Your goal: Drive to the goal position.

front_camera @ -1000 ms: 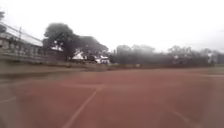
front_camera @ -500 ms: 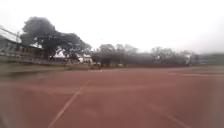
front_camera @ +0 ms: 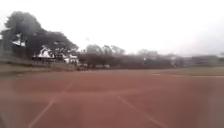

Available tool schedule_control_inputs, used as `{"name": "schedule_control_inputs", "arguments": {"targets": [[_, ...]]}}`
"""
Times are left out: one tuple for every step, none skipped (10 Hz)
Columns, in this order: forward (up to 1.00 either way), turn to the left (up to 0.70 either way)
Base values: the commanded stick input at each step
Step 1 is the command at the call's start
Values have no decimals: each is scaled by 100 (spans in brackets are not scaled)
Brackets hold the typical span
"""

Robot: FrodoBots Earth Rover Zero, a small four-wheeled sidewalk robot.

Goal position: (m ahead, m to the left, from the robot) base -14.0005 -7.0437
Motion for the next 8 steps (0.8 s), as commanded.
{"name": "schedule_control_inputs", "arguments": {"targets": [[100,0],[100,0],[100,0],[100,0],[100,0],[100,0],[100,0],[100,0]]}}
